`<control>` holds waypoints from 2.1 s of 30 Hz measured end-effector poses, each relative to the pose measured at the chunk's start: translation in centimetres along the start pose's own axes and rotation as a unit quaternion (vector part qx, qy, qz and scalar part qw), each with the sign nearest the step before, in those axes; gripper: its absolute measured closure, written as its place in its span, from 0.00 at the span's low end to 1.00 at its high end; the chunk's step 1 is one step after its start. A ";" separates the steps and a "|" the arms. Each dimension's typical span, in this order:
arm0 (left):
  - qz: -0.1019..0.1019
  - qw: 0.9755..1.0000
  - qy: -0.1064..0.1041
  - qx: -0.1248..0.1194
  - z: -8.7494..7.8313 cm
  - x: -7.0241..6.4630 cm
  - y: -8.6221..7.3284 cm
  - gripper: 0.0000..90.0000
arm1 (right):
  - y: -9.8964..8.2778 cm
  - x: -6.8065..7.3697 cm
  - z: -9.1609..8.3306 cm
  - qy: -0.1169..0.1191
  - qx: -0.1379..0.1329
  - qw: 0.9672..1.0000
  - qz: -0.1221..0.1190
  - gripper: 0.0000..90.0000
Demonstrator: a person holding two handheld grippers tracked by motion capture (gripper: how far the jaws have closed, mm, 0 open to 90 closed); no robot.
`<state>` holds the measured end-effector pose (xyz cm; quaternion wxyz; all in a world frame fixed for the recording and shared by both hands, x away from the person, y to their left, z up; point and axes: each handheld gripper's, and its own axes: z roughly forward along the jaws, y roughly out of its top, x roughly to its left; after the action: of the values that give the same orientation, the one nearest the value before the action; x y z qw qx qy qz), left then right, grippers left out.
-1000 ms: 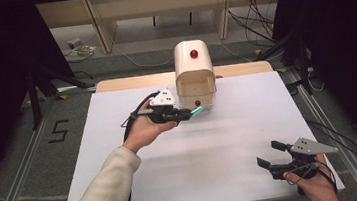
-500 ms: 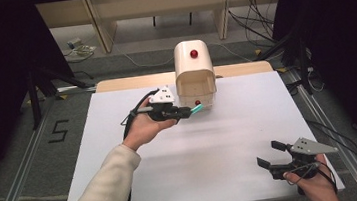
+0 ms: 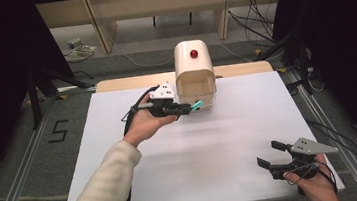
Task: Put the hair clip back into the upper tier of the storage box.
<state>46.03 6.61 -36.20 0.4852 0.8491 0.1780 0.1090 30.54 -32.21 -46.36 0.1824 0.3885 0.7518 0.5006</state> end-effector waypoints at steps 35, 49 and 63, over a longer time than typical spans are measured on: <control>-0.009 1.000 0.015 0.000 0.4 1.1 1.9 0.92 | 0.0 0.0 0.0 0.000 0.002 1.000 0.000 0.18; -0.007 1.000 0.019 0.002 0.5 1.5 2.8 0.92 | 0.0 0.0 0.0 -0.001 0.003 1.000 0.002 0.18; -0.007 1.000 0.025 0.009 0.8 2.2 3.6 0.92 | -0.1 0.0 -0.1 -0.002 0.003 1.000 0.002 0.18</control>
<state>49.03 5.18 -33.52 0.4737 0.8492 0.1972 0.1249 30.47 -32.29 -46.40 0.1816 0.3913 0.7524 0.4978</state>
